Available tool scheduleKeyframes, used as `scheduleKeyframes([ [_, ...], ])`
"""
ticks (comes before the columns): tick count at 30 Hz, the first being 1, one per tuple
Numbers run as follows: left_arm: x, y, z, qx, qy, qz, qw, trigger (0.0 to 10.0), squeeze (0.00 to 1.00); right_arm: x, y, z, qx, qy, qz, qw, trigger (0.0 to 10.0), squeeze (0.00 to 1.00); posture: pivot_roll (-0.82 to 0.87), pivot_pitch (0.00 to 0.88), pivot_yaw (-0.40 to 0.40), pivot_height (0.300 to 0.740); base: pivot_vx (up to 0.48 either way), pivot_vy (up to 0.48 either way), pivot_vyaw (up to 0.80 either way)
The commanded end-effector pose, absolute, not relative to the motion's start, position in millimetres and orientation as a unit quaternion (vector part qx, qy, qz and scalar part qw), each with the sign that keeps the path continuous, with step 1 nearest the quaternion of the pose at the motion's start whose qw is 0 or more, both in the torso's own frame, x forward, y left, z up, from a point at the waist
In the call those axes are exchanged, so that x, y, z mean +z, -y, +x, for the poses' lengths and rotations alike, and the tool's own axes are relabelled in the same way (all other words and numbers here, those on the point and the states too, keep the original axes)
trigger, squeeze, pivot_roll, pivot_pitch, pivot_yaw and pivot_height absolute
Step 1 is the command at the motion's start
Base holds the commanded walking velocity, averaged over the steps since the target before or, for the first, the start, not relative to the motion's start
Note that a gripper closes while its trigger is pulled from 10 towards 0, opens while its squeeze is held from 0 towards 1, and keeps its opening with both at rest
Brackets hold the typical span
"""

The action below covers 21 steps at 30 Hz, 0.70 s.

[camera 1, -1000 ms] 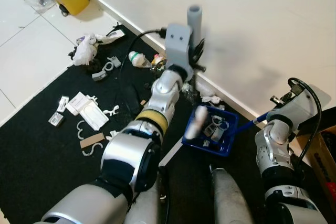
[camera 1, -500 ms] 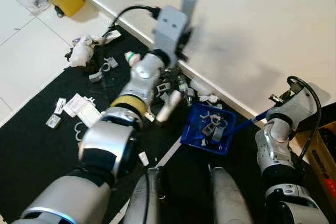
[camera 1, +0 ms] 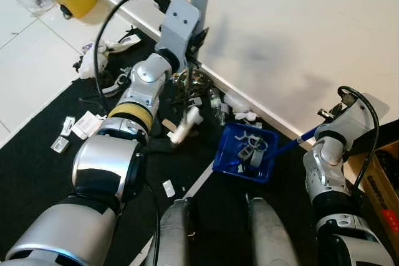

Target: Sweep floor

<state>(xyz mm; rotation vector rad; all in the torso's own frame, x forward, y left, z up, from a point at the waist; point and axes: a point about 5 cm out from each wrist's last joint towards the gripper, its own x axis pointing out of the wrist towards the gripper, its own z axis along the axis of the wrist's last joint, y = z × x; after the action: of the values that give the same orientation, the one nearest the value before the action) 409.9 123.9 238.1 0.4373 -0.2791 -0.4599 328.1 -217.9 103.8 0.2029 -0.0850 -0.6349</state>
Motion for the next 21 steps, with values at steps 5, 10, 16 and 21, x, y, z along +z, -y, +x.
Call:
scheduleKeyframes([
  [5,234.1,-142.2,409.4,-0.176,0.141,0.298,0.927,10.0,0.0,84.3,224.0,318.5,-0.325,0.0,0.082,0.942,10.0,0.0,-0.17,0.315,0.004,0.74,0.0,0.0,0.0],
  [10,226.6,-134.3,408.2,-0.196,0.131,0.259,0.937,10.0,0.0,82.2,226.1,319.0,-0.319,-0.003,0.086,0.944,10.0,0.0,-0.15,0.299,0.007,0.74,0.0,0.0,0.0],
  [16,213.6,-140.9,410.5,-0.162,0.084,0.098,0.978,10.0,0.0,80.2,218.4,322.0,-0.275,-0.003,0.1,0.956,10.0,0.0,-0.12,0.254,0.016,0.74,0.0,0.0,0.0],
  [21,194.8,-159.3,403.7,-0.144,0.07,0.124,0.979,10.0,0.0,82.1,212.3,330.1,-0.224,-0.004,0.121,0.967,10.0,0.0,-0.07,0.192,0.018,0.74,0.0,0.0,0.0],
])
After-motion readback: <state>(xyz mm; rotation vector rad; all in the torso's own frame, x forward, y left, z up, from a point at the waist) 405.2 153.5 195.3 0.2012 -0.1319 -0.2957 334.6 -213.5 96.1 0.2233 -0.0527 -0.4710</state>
